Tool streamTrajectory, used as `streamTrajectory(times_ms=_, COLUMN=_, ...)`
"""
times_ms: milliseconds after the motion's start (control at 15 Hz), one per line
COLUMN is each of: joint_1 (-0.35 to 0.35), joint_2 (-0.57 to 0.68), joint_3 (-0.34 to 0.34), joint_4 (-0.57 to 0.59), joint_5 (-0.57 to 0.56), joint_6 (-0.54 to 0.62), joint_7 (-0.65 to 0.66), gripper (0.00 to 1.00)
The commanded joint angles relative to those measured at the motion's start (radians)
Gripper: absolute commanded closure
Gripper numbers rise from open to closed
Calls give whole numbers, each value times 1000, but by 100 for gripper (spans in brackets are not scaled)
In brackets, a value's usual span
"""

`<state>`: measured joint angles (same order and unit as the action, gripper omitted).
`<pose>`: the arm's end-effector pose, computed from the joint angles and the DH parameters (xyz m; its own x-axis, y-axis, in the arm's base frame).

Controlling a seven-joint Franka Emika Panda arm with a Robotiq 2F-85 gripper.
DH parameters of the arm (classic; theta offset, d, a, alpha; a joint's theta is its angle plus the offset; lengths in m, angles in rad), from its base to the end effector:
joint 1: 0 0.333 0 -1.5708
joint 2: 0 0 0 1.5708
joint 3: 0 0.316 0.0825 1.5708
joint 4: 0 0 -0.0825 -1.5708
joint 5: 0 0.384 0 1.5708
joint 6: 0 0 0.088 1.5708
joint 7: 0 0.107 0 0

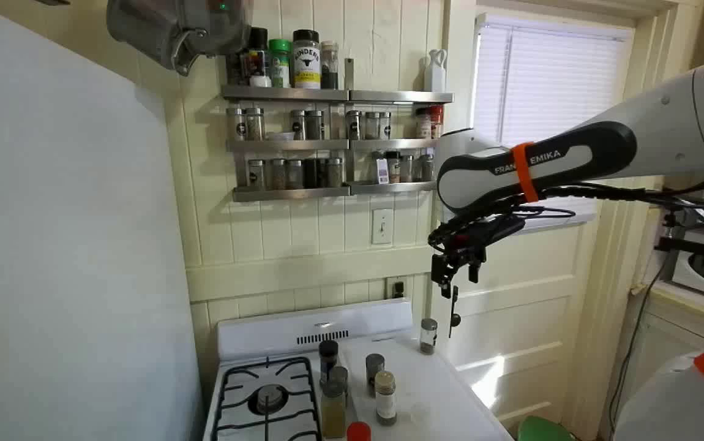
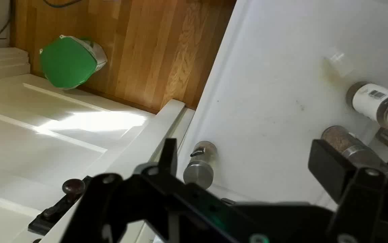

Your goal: Pick up one glass jar from the stove and put it on the bottom shelf.

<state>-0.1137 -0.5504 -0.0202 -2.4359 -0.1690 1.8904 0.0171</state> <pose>0.3794 -0.0643 0.4993 0.9955 -0.0948 0.0037 -0.0943 -0.9843 0.1495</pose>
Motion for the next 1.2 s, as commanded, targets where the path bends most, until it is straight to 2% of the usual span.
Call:
streamTrajectory(times_ms=0, joint_1=11, joint_2=0, joint_3=-9, joint_4=2, joint_5=-5, joint_6=-3, joint_7=5, gripper=0)
streamTrajectory(times_ms=333, joint_1=11, joint_2=0, joint_3=-9, joint_4=2, joint_5=-5, joint_6=-3, joint_7=5, gripper=0)
streamTrajectory(times_ms=600, joint_1=-3, joint_2=37, joint_3=10, joint_4=-59, joint_5=-40, joint_6=106, joint_7=80, gripper=0)
streamTrajectory(times_ms=867, joint_1=-16, joint_2=85, joint_3=36, joint_4=-153, joint_5=-91, joint_6=380, joint_7=184, gripper=0)
streamTrajectory(times_ms=1133, joint_1=-71, joint_2=133, joint_3=94, joint_4=-238, joint_5=-187, joint_6=671, joint_7=360, gripper=0)
